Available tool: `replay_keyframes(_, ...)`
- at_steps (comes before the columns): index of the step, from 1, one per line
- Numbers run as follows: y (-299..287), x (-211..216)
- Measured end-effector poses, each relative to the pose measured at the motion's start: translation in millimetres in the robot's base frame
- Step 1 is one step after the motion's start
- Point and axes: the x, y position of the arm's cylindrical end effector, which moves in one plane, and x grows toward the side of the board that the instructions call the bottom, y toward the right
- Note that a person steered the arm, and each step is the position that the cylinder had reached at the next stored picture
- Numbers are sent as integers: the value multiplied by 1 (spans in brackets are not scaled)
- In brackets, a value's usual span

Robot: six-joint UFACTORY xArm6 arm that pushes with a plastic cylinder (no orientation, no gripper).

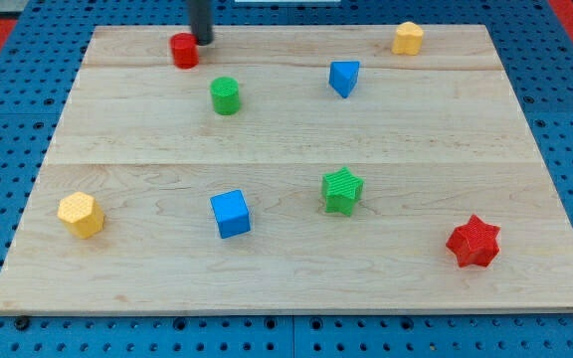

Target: Slide the green star and blue cube parallel to each other

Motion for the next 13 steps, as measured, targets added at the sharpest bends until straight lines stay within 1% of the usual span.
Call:
replay_keyframes(2,7,7)
replay_keyframes(3,75,57)
replay_keyframes(4,106,92)
replay_keyframes(5,151,129)
replay_keyframes(6,152,184)
replay_keyframes(7,153,231)
replay_keyframes(8,159,256)
replay_keyframes(9,200,263)
replay_keyframes(10,188,281)
replay_keyframes(11,177,327)
replay_keyframes(12,127,326)
replay_keyframes(13,87,302)
